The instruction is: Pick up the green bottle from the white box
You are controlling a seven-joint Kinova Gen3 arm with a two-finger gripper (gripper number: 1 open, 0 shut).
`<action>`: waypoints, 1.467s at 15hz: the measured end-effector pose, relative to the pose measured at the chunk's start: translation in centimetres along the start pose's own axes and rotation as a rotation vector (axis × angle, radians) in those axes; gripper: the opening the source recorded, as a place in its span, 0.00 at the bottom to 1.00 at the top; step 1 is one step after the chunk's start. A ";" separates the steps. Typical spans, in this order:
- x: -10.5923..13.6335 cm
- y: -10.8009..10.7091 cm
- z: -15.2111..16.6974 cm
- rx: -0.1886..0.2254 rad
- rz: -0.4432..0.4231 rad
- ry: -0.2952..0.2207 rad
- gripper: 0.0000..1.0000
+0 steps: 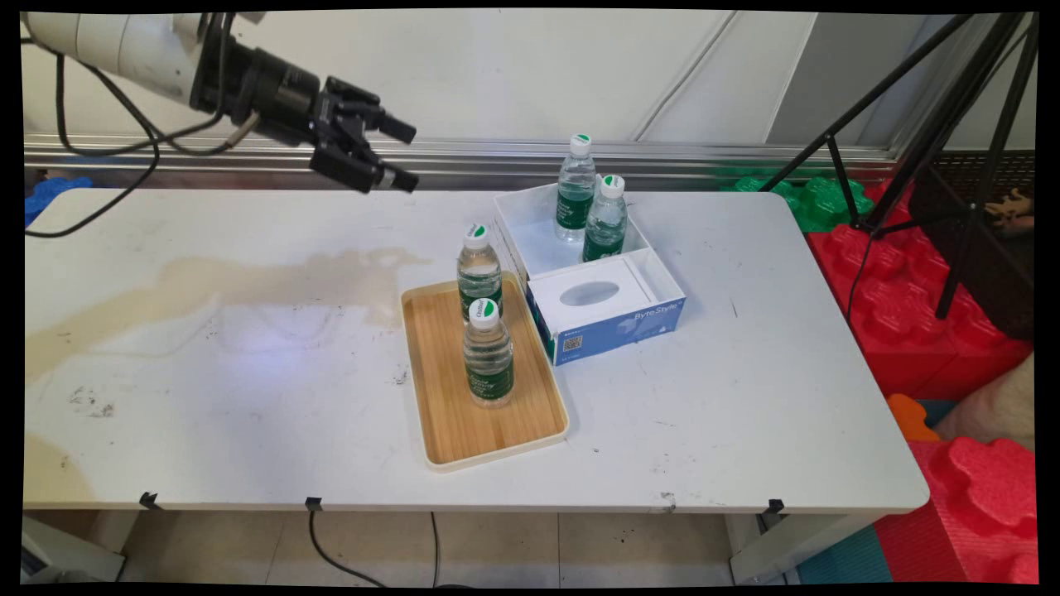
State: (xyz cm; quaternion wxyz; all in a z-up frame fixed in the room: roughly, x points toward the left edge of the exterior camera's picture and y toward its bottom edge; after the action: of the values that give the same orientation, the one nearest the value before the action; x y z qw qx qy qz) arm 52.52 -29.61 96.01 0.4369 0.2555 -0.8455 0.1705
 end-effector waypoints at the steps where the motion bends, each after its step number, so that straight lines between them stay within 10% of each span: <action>1: 0.5 -0.4 0.1 0.005 0.000 0.009 1.00; 22: 4.5 -4.8 16.4 -0.055 0.054 -0.040 1.00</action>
State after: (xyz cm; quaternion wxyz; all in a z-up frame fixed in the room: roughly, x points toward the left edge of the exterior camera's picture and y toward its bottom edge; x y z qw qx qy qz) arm 42.46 -43.12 90.83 0.4220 0.2235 -0.8651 0.1537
